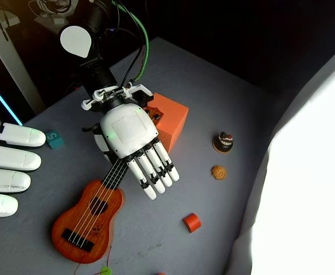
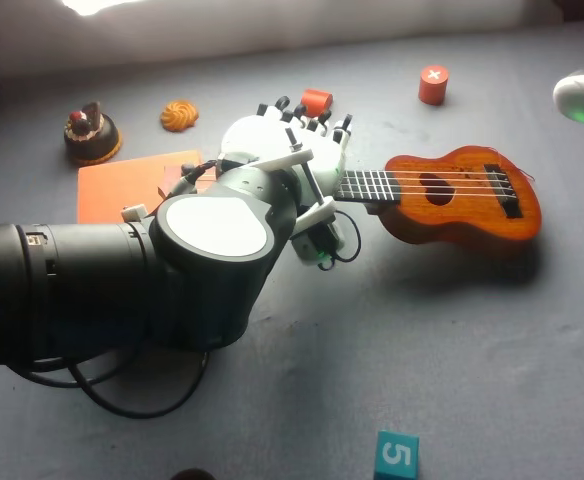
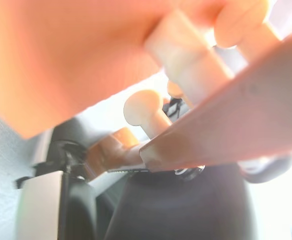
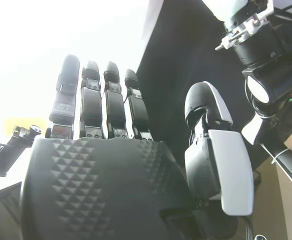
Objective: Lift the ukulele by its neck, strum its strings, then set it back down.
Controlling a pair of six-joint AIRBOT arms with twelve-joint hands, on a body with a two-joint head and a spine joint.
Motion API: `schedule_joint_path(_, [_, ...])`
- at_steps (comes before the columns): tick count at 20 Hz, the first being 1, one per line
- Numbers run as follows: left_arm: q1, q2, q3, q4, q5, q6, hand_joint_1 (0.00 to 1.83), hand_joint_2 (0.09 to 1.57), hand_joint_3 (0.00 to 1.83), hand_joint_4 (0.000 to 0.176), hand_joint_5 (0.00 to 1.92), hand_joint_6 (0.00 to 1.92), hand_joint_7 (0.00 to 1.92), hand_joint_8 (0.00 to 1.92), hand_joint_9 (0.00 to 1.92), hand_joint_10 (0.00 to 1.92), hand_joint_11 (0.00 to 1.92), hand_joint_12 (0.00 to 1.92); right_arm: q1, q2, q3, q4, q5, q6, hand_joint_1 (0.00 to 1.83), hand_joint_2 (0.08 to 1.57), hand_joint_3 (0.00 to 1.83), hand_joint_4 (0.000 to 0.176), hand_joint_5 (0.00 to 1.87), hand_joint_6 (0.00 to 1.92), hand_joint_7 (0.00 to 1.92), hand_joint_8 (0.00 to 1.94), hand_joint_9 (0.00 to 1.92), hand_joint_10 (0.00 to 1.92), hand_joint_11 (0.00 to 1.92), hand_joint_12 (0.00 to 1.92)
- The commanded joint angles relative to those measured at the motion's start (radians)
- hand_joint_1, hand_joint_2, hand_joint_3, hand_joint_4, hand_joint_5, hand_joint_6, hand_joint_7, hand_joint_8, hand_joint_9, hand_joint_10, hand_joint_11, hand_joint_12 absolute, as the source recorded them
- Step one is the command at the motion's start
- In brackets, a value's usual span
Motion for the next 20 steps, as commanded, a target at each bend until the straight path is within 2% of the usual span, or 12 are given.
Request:
schedule_joint_path(1, [0.000, -0.007, -0.001, 0.063, 0.016, 0.006, 0.80, 1.05, 0.00, 0.000, 0.00, 0.00, 0.00, 0.00, 0.00, 0.00, 0.00, 0.00, 0.011, 0.004, 0.001, 0.019, 0.118, 0.008, 0.31, 1.28, 0.00, 0.000, 0.20, 0.01, 0.23, 0.01, 0.17, 0.00, 0.00, 0.38])
schedule_joint_path(3, [-0.002, -0.010, 0.000, 0.063, 0.016, 0.006, 0.79, 1.05, 0.00, 0.000, 0.00, 0.00, 0.00, 0.00, 0.00, 0.00, 0.00, 0.00, 0.011, 0.004, 0.001, 0.019, 0.118, 0.008, 0.29, 1.28, 0.00, 0.000, 0.18, 0.00, 0.22, 0.00, 0.17, 0.00, 0.00, 0.39])
schedule_joint_path(5, [-0.003, -0.012, -0.002, 0.063, 0.016, 0.006, 0.77, 1.06, 0.00, 0.000, 0.00, 0.00, 0.00, 0.00, 0.00, 0.00, 0.00, 0.00, 0.011, 0.004, 0.001, 0.019, 0.118, 0.008, 0.31, 1.28, 0.00, 0.000, 0.20, 0.01, 0.23, 0.00, 0.17, 0.01, 0.00, 0.48])
schedule_joint_path(7, [-0.004, -0.013, -0.003, 0.062, 0.013, 0.006, 0.78, 1.06, 0.00, 0.000, 0.00, 0.00, 0.00, 0.00, 0.00, 0.00, 0.00, 0.00, 0.011, 0.004, 0.001, 0.019, 0.118, 0.008, 0.29, 1.28, 0.00, 0.000, 0.19, 0.00, 0.23, 0.00, 0.16, 0.00, 0.00, 0.45])
schedule_joint_path(9, [-0.008, -0.013, -0.004, 0.062, 0.008, 0.006, 0.77, 1.07, 0.01, 0.000, 0.00, 0.00, 0.00, 0.00, 0.00, 0.00, 0.00, 0.00, 0.011, 0.004, 0.001, 0.019, 0.118, 0.008, 0.27, 1.29, 0.00, 0.000, 0.21, 0.01, 0.24, 0.00, 0.18, 0.01, 0.00, 0.55])
schedule_joint_path(12, [-0.016, -0.011, -0.004, 0.062, -0.003, 0.006, 0.73, 1.09, 0.01, 0.000, 0.00, 0.00, 0.00, 0.00, 0.00, 0.00, 0.00, 0.00, 0.011, 0.004, 0.001, 0.019, 0.118, 0.008, 0.29, 1.28, 0.00, 0.000, 0.21, 0.01, 0.24, 0.00, 0.19, 0.01, 0.00, 0.60])
schedule_joint_path(14, [-0.026, -0.007, -0.004, 0.051, -0.015, 0.006, 0.65, 1.20, 0.05, 0.000, 0.00, 0.00, 0.00, 0.00, 0.00, 0.00, 0.00, 0.00, 0.011, 0.004, 0.001, 0.019, 0.118, 0.008, 0.27, 1.29, 0.00, 0.000, 0.21, 0.01, 0.22, 0.00, 0.18, 0.00, 0.00, 0.58])
schedule_joint_path(16, [-0.042, 0.003, -0.009, 0.034, -0.026, 0.006, 0.57, 1.35, 0.01, 0.000, 0.00, 0.00, 0.00, 0.00, 0.00, 0.00, 0.02, 0.04, 0.011, 0.004, 0.001, 0.019, 0.118, 0.008, 0.28, 1.29, 0.00, 0.000, 0.20, 0.00, 0.22, 0.00, 0.18, 0.00, 0.00, 0.53])
schedule_joint_path(17, [-0.048, 0.007, -0.013, 0.028, -0.027, 0.006, 0.65, 1.39, 0.00, 0.000, 0.00, 0.00, 0.02, 0.03, 0.06, 0.00, 0.00, 0.37, 0.011, 0.005, 0.001, 0.020, 0.118, 0.008, 0.28, 1.29, 0.00, 0.000, 0.20, 0.00, 0.22, 0.00, 0.18, 0.00, 0.00, 0.52])
schedule_joint_path(18, [-0.056, 0.015, -0.020, 0.020, -0.027, 0.006, 0.66, 1.42, 0.00, 0.000, 0.03, 0.01, 0.10, 0.03, 0.15, 0.02, 0.00, 0.63, 0.011, 0.005, 0.001, 0.021, 0.118, 0.008, 0.28, 1.29, 0.00, 0.000, 0.20, 0.00, 0.22, 0.00, 0.18, 0.00, 0.00, 0.56])
schedule_joint_path(19, [-0.065, 0.023, -0.028, 0.010, -0.027, 0.007, 0.75, 1.41, 0.00, 0.000, 0.22, 0.05, 0.37, 0.06, 0.39, 0.09, 0.02, 1.03, 0.011, 0.005, 0.001, 0.024, 0.118, 0.008, 0.27, 1.29, 0.00, 0.000, 0.19, 0.00, 0.22, 0.00, 0.17, 0.00, 0.00, 0.55])
schedule_joint_path(20, [-0.074, 0.031, -0.037, -0.006, -0.027, 0.013, 0.81, 1.39, 0.00, 0.000, 0.42, 0.05, 0.57, 0.08, 0.52, 0.25, 0.06, 1.32, 0.011, 0.005, 0.001, 0.029, 0.118, 0.008, 0.28, 1.29, 0.00, 0.000, 0.19, 0.00, 0.21, 0.00, 0.18, 0.00, 0.00, 0.62])
